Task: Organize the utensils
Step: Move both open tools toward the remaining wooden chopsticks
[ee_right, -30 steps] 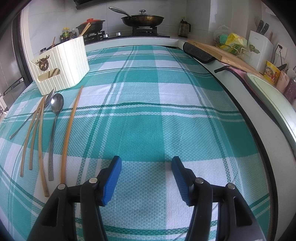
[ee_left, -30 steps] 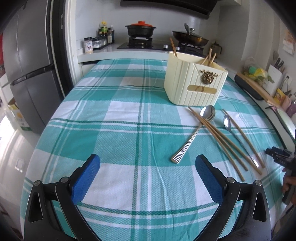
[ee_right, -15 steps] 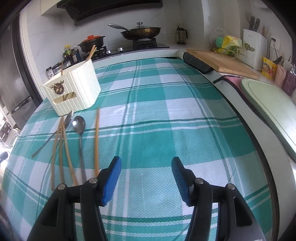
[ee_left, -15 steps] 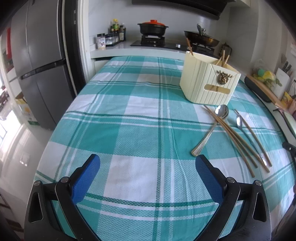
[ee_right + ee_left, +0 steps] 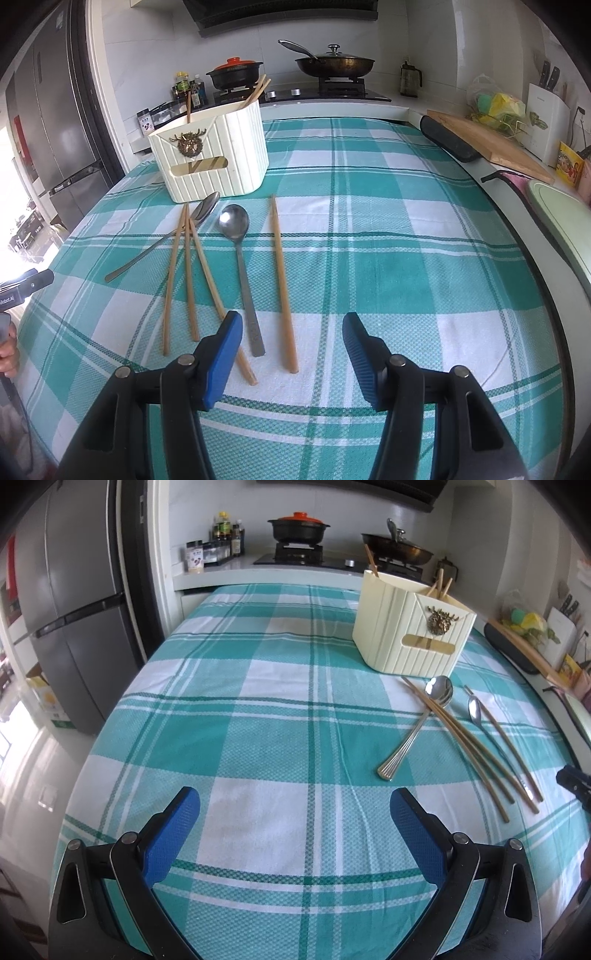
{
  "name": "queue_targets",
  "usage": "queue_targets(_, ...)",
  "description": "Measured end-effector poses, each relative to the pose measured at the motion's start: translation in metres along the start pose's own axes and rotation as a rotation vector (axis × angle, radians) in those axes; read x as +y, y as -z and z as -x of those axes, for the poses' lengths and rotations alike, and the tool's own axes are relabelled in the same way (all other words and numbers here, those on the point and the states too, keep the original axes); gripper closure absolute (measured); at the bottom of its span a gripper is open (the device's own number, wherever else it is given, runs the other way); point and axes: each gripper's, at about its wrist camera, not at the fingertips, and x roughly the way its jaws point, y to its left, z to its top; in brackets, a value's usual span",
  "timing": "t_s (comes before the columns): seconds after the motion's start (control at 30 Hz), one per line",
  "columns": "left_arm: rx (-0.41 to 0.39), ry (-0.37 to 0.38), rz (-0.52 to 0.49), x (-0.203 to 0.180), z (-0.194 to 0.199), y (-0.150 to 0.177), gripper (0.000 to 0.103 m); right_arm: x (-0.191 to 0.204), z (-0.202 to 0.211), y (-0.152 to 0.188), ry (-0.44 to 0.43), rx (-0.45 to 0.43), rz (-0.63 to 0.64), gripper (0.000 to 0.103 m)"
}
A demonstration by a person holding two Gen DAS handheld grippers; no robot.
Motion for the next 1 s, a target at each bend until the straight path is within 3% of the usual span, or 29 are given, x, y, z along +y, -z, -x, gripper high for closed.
queue_targets(0.6, 0.038, -0.003, -0.023, -0.009, -0.012, 0.003, 0.001, -0.002, -0.008, 0.008, -0.005, 0.018, -0.023, 0.045)
queue_targets(0.83, 0.084, 0.072, 0.000, -0.016, -0.021, -0.001, 0.001, -0.007, -0.005, 0.009, 0.006, -0.004, -0.039, 0.045)
queue_targets(1.0, 0.110, 0.113, -0.057, -0.035, -0.031, -0.007, 0.001, -0.010, -0.009, 0.009, 0.008, 0.013, -0.056, 0.045)
